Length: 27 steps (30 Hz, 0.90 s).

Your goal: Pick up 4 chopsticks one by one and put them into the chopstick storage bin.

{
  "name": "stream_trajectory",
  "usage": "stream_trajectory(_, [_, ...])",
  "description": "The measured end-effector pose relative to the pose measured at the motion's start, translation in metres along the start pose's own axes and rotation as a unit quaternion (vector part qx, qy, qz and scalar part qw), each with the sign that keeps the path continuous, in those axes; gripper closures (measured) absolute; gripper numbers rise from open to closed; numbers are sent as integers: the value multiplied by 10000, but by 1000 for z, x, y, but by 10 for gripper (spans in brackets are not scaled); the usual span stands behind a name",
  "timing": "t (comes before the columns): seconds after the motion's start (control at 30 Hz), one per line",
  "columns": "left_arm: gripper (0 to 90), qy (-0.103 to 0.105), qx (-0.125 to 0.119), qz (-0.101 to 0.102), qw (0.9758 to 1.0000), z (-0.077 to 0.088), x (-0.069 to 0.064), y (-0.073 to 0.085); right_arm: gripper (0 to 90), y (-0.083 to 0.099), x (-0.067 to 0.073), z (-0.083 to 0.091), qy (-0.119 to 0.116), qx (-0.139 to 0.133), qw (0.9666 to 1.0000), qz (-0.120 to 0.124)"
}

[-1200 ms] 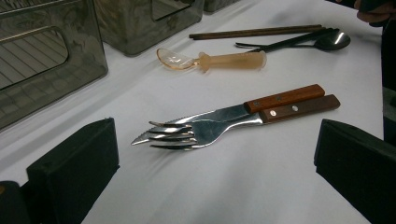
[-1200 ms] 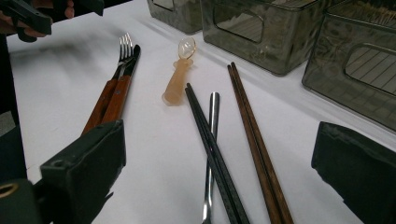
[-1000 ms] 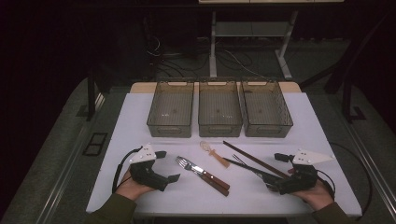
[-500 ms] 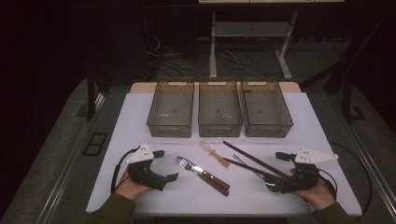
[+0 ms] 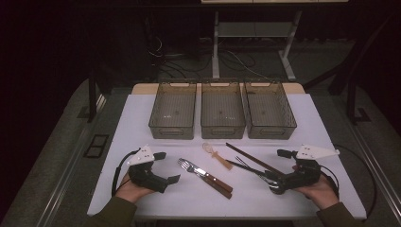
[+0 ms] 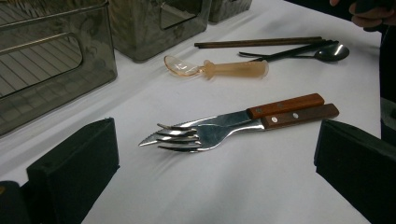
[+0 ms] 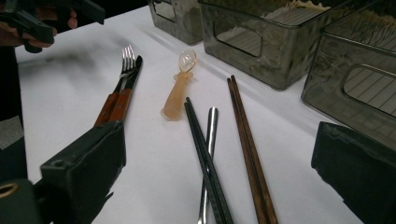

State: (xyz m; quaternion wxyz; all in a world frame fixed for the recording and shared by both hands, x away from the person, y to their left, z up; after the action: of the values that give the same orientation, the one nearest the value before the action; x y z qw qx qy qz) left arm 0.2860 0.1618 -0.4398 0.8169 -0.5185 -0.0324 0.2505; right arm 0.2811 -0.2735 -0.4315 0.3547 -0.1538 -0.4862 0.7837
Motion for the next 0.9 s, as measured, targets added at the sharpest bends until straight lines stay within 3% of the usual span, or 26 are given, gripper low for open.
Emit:
stream_trajectory(0.27, [0,2,6,-15,10000,-1,0,-1,33,-5,-6,-3,111,46,9999,-33])
stream_trajectory(0.43, [0,-101,47,-28,9999,-1,1,0,33,-9,-9,-3,178,86,9998,-66])
stream_trajectory(0.9, [0,-51,28,17,10000,-4,0,0,34,-20,-18,-14,292,189,9994,-59])
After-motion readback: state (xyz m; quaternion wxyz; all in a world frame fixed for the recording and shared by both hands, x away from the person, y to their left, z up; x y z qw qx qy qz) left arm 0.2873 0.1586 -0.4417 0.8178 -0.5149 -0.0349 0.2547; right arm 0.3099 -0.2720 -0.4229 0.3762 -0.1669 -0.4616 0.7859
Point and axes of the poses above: each handheld gripper's, and its own axes: z roughly backward along the jaws, y roughly out of its underside, x roughly to its left, the point moved 3 cm from there along -z, roughly forward along the jaws, and after that the axes turned 7 degrees about y, right-handed, at the moved point
